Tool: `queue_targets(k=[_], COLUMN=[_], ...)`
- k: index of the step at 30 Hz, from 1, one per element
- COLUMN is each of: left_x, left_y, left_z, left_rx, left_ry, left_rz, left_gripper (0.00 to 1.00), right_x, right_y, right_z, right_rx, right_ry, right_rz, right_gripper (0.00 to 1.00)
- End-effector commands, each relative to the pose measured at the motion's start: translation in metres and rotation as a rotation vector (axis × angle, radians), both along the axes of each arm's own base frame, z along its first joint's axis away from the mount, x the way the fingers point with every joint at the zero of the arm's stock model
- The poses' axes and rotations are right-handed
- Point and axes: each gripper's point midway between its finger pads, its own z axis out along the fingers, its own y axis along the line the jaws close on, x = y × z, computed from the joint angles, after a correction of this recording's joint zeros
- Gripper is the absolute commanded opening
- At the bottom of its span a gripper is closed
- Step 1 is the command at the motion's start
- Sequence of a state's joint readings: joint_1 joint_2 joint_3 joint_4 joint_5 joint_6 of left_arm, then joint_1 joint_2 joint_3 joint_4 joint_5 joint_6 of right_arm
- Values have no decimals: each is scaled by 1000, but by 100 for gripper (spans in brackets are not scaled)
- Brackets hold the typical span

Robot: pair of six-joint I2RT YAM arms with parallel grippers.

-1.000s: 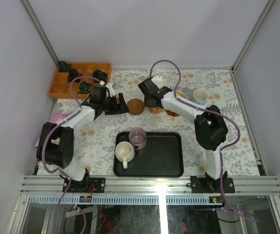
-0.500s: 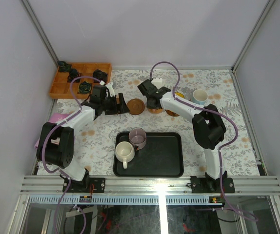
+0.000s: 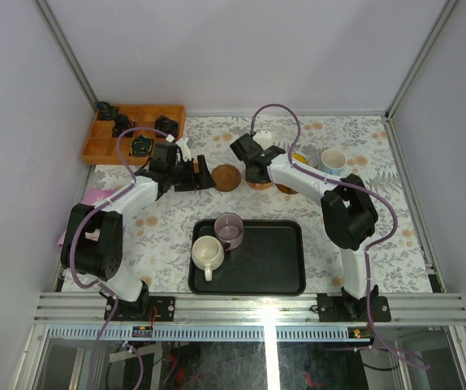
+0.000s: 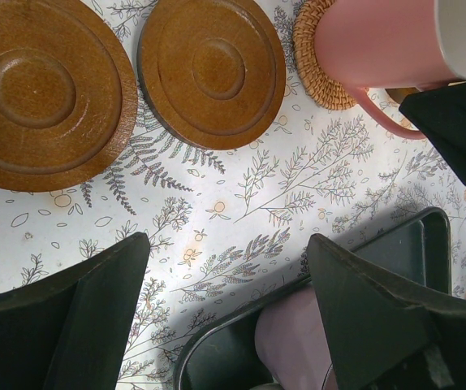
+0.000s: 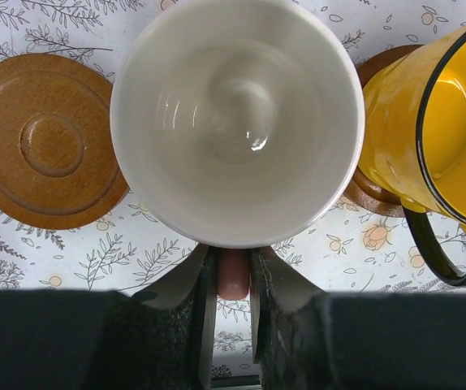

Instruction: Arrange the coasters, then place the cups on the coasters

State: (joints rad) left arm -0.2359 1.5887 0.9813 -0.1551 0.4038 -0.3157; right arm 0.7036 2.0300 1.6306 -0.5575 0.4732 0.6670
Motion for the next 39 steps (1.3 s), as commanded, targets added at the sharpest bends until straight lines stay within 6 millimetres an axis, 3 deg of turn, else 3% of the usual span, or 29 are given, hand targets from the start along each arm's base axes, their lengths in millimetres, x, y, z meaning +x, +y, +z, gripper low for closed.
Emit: queue_targets(k=[1,39], left_x=[7,7], left_y=[-8,-7], left_z=[7,3], left_rx=[-20,-13], left_ry=[-28,-17], left_rz=[-23,-19], left_gripper=[79,82], right_x=[-1,-13], right_y=[-15,-13], right_z=[20,13], right_rx=[-13,8], right_ry=[-35,12], right_rz=[-40,-5], right_gripper=[0,0])
